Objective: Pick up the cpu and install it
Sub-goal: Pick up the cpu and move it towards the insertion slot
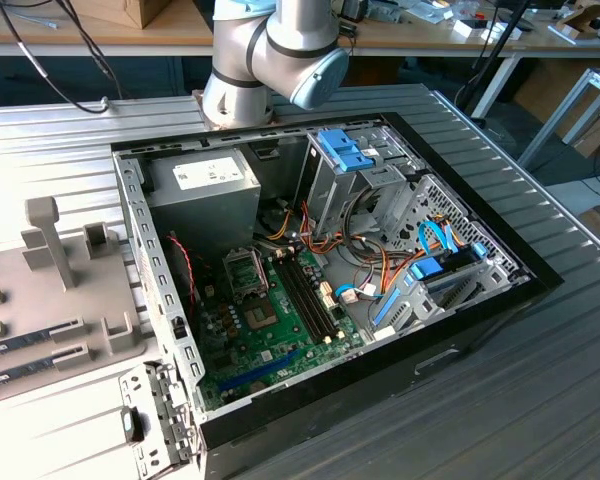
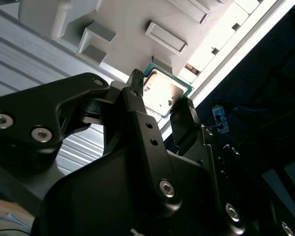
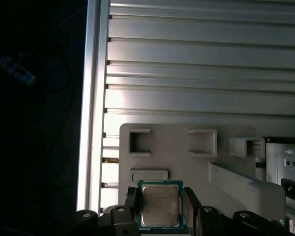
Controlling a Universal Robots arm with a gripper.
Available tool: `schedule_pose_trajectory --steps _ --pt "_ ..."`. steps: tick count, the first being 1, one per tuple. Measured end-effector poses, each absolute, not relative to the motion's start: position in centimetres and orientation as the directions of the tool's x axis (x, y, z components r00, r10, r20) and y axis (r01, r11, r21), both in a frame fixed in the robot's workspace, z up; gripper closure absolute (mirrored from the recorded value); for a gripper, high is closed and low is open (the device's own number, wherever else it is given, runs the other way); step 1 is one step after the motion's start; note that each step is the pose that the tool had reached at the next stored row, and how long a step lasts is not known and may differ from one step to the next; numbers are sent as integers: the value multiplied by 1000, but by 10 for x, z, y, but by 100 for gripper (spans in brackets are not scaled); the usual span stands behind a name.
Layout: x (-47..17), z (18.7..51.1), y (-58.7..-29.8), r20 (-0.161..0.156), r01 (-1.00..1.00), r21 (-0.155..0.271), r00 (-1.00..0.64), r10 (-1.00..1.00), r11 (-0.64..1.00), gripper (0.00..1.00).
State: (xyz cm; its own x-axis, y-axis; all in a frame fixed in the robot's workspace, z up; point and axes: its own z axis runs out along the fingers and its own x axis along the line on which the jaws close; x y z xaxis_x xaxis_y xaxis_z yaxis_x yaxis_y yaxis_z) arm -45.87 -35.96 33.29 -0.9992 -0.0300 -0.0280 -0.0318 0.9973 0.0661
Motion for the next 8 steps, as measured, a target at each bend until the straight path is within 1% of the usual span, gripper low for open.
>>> schedule_pose_trajectory --steps 8 --pt "-459 342 -360 -28 -32 66 -999 -30 997 53"
